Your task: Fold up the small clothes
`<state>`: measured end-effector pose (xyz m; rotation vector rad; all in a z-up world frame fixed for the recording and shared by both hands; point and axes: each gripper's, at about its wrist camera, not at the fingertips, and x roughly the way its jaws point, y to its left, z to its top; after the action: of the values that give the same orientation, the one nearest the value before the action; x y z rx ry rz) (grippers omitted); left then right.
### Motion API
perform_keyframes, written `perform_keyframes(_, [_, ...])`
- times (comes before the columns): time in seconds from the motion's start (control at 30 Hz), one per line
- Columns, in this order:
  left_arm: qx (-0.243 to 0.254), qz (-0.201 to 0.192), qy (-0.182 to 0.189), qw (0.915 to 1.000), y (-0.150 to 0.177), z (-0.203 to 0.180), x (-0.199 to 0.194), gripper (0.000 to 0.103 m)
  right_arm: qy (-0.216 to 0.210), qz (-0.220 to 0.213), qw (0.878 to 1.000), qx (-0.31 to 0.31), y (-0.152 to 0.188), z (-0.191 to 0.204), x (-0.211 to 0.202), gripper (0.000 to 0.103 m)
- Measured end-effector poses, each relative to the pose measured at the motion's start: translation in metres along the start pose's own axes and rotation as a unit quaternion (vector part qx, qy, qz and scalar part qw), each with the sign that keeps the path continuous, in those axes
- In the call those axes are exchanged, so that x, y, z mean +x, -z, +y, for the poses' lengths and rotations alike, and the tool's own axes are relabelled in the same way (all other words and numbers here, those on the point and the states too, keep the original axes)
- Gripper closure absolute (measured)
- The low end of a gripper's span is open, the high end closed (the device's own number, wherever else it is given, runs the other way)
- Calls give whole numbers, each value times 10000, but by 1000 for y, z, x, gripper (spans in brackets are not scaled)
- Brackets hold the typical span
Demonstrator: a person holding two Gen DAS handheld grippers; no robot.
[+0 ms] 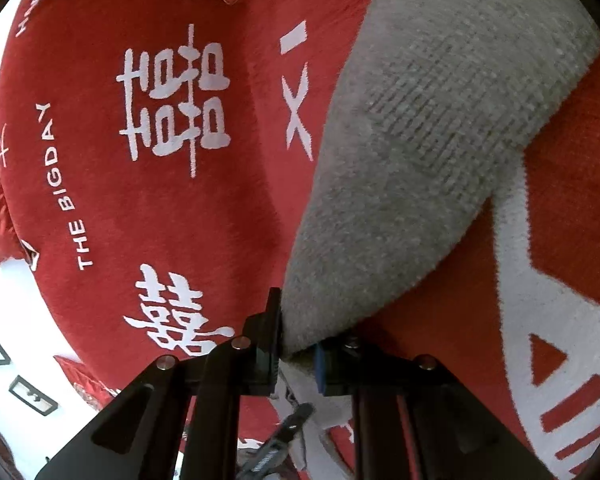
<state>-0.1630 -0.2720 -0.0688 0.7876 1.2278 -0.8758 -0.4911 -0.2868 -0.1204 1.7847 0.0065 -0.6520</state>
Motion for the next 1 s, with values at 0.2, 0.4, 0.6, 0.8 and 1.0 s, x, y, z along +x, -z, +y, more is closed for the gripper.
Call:
perform_keyframes(0.2, [-10, 68, 225, 9997, -5, 6, 5, 13, -204, 270, 9993, -151, 6, 15, 7, 88])
perform_keyframes(0.4, [-40, -46, 345, 9994, -10, 31, -10, 13, -590, 386, 9975, -100, 15, 33, 21, 88])
perform_keyframes(0.6, [-223, -290, 222, 9991, -3, 80, -32, 13, -944, 815, 9911, -456, 39, 72, 51, 88])
perform_keyframes(0.8, [-677, -408, -31, 9969, 6, 140, -41, 13, -758, 1490, 9735, -1559, 95, 129, 102, 88])
perform_keyframes(1.0, [-1242, -350, -308, 9912, 48, 195, -39, 13, -382, 2129, 9390, -2674, 176, 163, 167, 88])
